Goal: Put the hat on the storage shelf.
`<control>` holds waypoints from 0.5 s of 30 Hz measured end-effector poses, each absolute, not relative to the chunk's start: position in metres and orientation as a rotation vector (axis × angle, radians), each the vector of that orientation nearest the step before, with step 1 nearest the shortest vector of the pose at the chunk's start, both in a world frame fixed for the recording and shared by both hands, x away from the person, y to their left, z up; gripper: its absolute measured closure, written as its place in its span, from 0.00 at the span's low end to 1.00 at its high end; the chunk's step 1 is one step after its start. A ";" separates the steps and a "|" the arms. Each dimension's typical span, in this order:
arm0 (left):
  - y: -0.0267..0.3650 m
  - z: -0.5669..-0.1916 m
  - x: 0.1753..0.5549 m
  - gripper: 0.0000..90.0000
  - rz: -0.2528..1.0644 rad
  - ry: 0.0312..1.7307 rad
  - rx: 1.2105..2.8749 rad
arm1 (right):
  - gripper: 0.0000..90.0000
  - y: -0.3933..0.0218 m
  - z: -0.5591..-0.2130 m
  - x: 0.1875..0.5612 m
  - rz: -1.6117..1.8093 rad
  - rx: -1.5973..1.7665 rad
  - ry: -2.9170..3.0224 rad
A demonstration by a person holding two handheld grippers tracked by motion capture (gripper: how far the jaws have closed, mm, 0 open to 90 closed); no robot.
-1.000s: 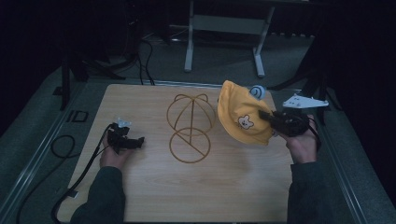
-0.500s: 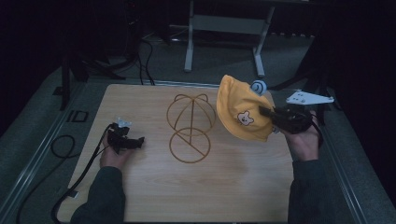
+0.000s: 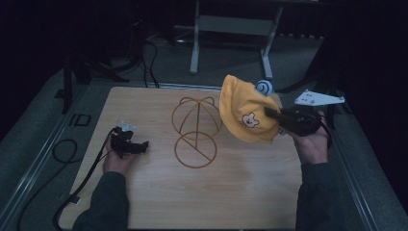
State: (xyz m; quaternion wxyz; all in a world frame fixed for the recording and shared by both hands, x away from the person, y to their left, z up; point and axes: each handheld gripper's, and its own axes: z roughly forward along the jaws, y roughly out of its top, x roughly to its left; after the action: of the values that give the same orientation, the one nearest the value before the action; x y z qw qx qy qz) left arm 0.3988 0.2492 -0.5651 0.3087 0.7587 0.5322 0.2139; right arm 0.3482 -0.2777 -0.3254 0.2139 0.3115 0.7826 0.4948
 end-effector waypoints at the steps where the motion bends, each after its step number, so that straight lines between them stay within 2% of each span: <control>1: 0.249 -0.565 0.399 0.05 0.565 1.407 2.005 | 0.93 -0.277 -0.324 0.348 1.376 0.862 2.173; 15: 0.249 -0.565 0.399 0.05 0.566 1.407 2.006 | 0.93 -0.273 -0.317 0.348 1.432 0.825 2.186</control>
State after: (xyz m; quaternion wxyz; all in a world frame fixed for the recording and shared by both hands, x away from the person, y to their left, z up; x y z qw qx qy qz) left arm 0.3988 0.2492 -0.5651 0.3086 0.7588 0.5321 0.2140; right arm 0.3481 -0.2729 -0.3169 0.1990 0.2950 0.7817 0.5121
